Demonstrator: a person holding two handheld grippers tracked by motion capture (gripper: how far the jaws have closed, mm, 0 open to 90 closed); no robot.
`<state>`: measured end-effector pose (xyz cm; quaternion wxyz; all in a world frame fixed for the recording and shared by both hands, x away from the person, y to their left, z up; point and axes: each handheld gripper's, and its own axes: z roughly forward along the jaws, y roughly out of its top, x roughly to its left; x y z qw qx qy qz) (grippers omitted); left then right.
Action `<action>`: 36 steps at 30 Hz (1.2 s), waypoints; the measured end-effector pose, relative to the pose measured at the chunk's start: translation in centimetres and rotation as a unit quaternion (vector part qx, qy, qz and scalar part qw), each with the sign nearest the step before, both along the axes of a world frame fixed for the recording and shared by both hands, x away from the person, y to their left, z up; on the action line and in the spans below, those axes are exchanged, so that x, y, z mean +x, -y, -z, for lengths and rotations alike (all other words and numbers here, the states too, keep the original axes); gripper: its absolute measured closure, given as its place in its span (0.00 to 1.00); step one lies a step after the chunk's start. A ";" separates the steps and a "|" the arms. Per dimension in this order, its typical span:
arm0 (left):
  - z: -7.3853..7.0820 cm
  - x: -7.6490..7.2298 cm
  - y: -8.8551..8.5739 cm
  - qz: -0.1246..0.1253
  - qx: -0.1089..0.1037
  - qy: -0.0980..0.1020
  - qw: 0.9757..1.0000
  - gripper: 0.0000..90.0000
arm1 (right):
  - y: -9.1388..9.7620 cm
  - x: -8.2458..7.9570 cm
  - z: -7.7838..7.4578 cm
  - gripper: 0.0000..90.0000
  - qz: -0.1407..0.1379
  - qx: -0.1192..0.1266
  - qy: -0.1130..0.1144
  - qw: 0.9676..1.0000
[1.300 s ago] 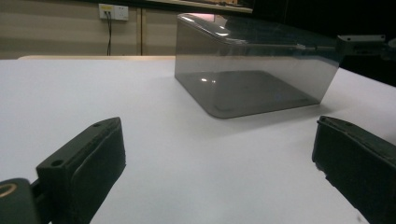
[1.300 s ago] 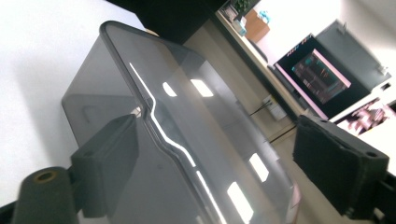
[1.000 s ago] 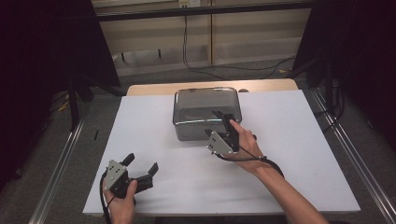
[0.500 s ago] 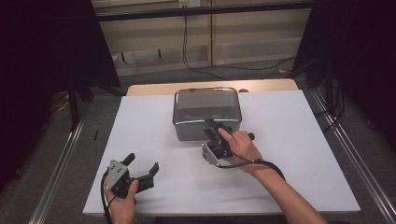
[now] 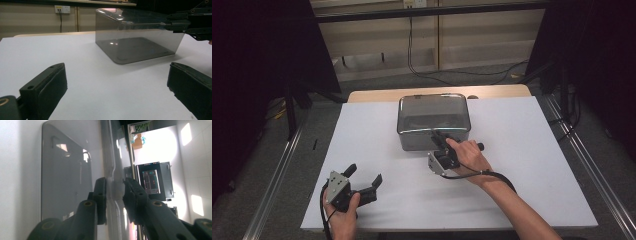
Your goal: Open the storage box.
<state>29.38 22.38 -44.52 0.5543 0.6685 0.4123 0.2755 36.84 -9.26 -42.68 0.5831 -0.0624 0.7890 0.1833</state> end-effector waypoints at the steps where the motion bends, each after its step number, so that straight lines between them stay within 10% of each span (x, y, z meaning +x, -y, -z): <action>1: 0.0 0.0 0.0 -0.001 0.000 0.000 1.000 0.03 | 0.0 0.0 0.0 0.82 0.000 0.000 0.000 1.000; 36: 0.0 0.5 -0.6 0.006 0.000 -0.008 1.000 0.05 | 0.2 -0.1 -1.1 0.89 -0.012 0.034 -0.001 0.999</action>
